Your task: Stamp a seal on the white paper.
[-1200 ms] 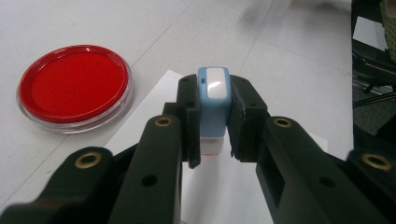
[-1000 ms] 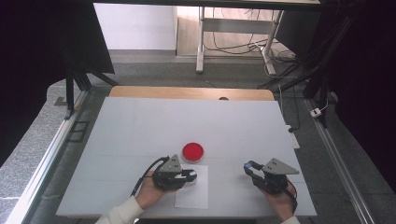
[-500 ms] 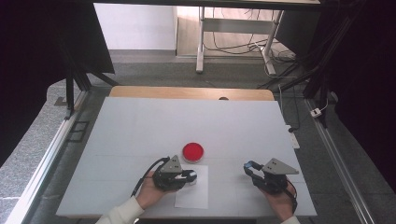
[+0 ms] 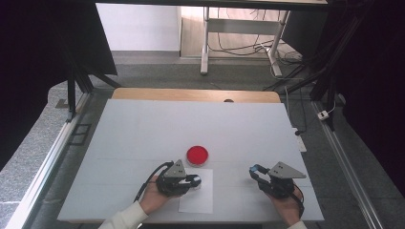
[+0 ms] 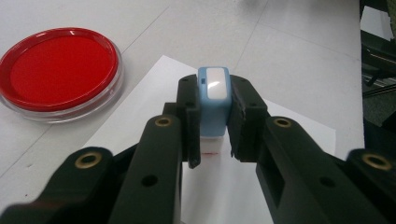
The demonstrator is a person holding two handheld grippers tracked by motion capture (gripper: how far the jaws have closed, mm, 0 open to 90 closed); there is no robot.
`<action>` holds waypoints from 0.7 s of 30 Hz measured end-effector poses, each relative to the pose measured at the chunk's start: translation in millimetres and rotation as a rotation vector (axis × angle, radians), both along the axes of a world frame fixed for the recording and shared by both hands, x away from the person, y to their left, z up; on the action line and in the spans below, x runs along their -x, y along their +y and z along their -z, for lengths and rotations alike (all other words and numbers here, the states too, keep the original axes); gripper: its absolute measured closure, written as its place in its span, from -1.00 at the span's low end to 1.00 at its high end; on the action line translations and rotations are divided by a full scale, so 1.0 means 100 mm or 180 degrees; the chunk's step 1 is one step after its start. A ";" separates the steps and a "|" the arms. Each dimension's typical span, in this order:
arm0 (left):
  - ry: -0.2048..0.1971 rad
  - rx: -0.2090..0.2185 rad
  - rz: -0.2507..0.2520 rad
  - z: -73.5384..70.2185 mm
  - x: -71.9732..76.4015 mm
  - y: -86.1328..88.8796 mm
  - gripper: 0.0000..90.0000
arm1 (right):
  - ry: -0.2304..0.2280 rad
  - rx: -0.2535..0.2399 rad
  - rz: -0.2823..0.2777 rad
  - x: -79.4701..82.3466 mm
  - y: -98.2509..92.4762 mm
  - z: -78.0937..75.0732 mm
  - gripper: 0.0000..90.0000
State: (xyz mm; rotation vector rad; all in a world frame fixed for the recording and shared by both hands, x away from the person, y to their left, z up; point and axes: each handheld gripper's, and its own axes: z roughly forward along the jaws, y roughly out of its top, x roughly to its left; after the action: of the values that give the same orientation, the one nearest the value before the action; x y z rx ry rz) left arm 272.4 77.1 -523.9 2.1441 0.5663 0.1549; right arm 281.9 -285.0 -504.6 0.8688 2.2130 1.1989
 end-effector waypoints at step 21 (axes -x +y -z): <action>-0.0134 -0.0229 0.0002 0.00 0.07 -0.06 0.69 | -0.0007 -0.0003 -0.0008 0.00 0.01 0.00 0.43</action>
State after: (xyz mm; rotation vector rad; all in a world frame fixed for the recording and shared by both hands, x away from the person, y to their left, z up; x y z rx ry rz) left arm 265.6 70.6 -523.8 2.2053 0.5430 0.2225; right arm 281.5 -284.3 -504.5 0.8651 2.2126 1.2016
